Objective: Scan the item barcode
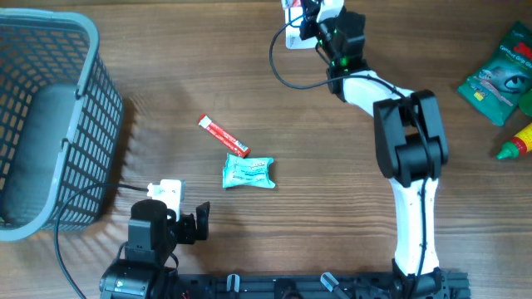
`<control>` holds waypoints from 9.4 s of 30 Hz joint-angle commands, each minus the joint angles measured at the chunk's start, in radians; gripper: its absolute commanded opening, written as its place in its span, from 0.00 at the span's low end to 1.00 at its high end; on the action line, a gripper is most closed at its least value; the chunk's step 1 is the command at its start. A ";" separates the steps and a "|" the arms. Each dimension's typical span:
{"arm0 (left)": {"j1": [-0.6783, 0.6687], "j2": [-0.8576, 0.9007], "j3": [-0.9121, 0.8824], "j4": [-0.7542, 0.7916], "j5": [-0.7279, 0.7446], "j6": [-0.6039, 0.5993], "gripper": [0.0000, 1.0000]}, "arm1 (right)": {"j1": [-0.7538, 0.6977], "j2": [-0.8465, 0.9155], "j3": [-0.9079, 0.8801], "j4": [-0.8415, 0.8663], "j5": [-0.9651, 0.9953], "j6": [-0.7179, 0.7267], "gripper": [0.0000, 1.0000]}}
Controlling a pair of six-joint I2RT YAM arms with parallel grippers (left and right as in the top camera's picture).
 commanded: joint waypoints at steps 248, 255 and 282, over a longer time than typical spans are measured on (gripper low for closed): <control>-0.005 -0.001 -0.001 0.003 -0.010 -0.002 1.00 | 0.654 -0.407 -0.221 -1.683 0.403 0.037 0.68; -0.005 -0.001 -0.001 0.003 -0.010 -0.002 1.00 | 0.745 -0.407 -0.221 -1.681 0.562 0.075 0.62; -0.005 -0.001 -0.001 0.003 -0.010 -0.002 1.00 | 0.731 -0.401 -0.415 -1.460 0.486 0.014 0.19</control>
